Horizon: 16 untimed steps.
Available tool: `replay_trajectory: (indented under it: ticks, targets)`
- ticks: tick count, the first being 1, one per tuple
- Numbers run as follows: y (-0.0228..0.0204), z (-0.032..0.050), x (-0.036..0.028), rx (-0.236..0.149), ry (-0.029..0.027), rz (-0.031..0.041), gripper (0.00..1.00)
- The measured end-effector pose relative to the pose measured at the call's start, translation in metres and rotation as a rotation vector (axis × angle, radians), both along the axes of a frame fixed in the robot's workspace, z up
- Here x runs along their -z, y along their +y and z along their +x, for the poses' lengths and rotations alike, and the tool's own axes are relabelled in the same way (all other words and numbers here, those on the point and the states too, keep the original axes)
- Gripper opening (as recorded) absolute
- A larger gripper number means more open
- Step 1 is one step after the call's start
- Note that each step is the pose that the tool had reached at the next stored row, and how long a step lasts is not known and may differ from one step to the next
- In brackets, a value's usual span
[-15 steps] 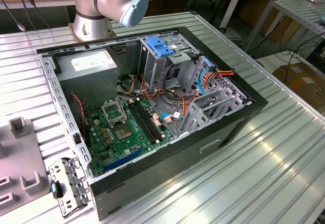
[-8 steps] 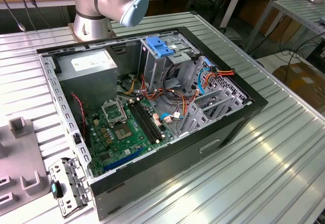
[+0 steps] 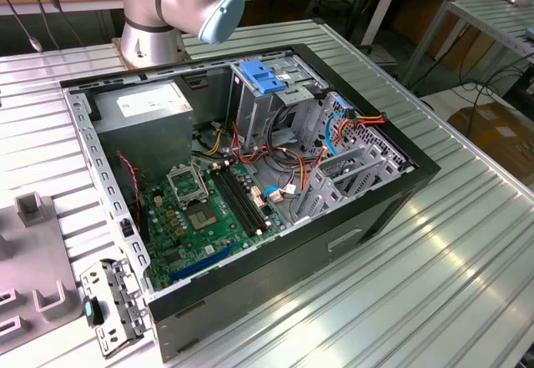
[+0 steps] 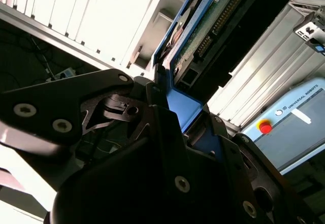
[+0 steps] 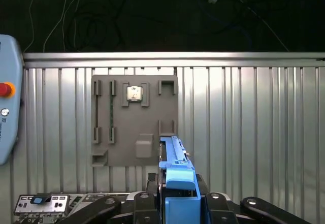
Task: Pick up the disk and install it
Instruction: 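Pick up the disk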
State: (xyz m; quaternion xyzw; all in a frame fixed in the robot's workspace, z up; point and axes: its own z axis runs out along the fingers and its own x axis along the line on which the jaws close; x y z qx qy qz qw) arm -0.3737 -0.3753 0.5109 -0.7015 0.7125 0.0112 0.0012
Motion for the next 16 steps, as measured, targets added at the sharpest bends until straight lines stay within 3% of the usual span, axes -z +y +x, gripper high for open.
replay_trajectory:
  ticks: [16]
  targets:
    - [-0.0012,0.025,0.0001,0.0,0.0002,0.0,0.37]
